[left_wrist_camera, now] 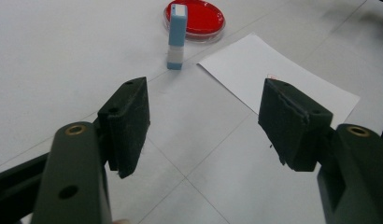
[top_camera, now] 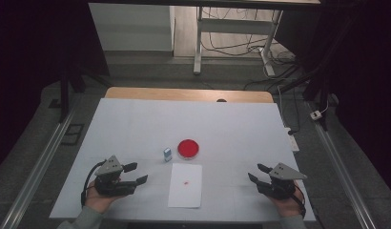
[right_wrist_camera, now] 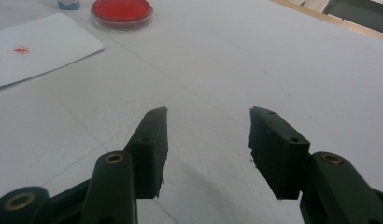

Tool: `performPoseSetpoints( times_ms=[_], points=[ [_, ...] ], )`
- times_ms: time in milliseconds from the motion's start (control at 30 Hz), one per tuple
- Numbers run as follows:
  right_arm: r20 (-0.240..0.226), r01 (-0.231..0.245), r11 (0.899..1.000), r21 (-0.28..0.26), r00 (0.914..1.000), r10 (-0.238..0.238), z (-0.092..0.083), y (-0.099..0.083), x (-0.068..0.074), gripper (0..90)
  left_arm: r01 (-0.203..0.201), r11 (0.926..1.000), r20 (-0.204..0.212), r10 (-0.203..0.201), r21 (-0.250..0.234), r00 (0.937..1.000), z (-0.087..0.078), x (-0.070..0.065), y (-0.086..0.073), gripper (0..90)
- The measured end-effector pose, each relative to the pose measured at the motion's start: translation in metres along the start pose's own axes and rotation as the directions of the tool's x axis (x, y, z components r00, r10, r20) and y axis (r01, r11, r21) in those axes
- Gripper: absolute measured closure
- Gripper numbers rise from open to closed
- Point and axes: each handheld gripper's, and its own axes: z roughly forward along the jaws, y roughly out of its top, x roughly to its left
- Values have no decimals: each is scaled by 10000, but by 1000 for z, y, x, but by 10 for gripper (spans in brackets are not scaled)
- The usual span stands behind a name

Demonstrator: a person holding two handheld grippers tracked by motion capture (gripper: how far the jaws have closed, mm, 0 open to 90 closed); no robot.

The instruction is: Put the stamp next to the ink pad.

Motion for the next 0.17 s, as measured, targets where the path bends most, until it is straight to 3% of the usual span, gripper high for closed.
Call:
performPoseSetpoints(
  times_ms=[167],
  points=[
    [-13, 39, 10000, -32, 10000, -40, 0, 1, 0, 468, -1, 10000, 7, 1, 10, 10000, 0, 0, 0, 342]
  ],
)
